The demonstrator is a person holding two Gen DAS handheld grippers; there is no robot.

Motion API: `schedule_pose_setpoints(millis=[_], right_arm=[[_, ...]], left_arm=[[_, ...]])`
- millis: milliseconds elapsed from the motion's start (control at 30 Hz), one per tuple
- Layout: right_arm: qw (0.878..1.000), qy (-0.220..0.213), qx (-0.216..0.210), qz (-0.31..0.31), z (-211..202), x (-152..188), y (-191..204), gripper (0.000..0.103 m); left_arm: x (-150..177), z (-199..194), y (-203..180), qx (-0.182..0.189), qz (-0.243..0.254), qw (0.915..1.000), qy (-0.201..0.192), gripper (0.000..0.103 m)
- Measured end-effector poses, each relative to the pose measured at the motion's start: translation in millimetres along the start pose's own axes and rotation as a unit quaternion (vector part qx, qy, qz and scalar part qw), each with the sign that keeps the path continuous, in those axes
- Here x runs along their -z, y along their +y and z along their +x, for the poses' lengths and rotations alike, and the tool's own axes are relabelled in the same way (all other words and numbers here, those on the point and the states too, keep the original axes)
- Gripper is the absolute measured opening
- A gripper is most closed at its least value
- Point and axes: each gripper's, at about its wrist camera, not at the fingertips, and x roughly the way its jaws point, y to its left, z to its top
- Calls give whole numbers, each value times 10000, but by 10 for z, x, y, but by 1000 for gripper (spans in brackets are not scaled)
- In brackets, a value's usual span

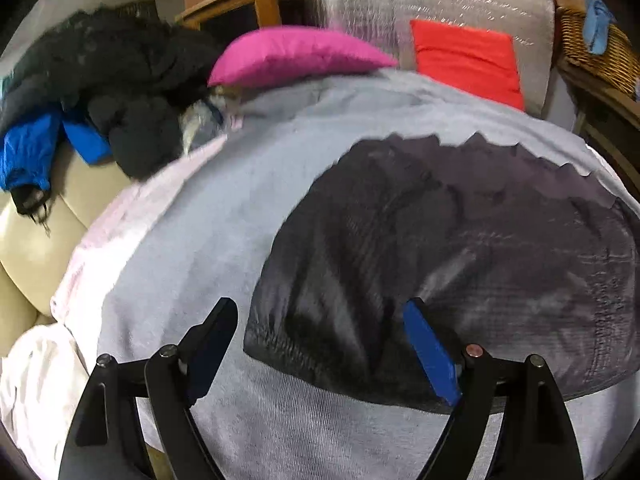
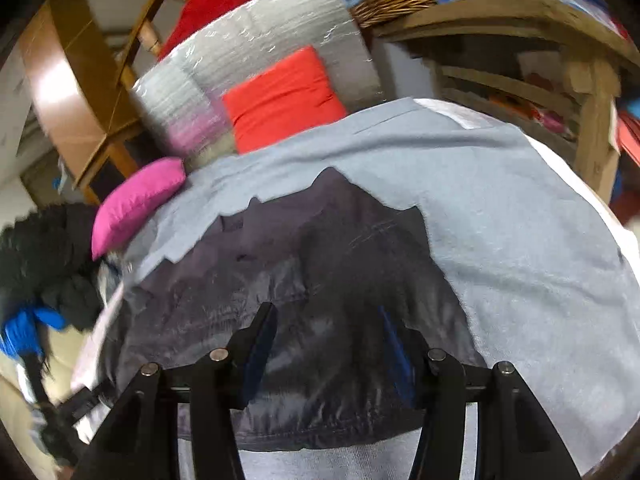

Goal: Fold large clothes

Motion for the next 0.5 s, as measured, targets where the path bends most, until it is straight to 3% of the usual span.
schedule_pose_setpoints(millis=[100, 300, 500], right_arm=[[9972, 691, 216, 182, 383, 87, -54, 57], [9989, 469, 28, 44, 74, 135, 83, 56], [9988, 314, 98, -357, -297, 264, 328, 58]], left_arm=[[-11, -108, -37, 22, 50, 9998, -175, 85], [-92, -405, -62, 14, 147, 9977, -655, 86], [-88, -857, -139, 91, 252, 9953, -930, 86]])
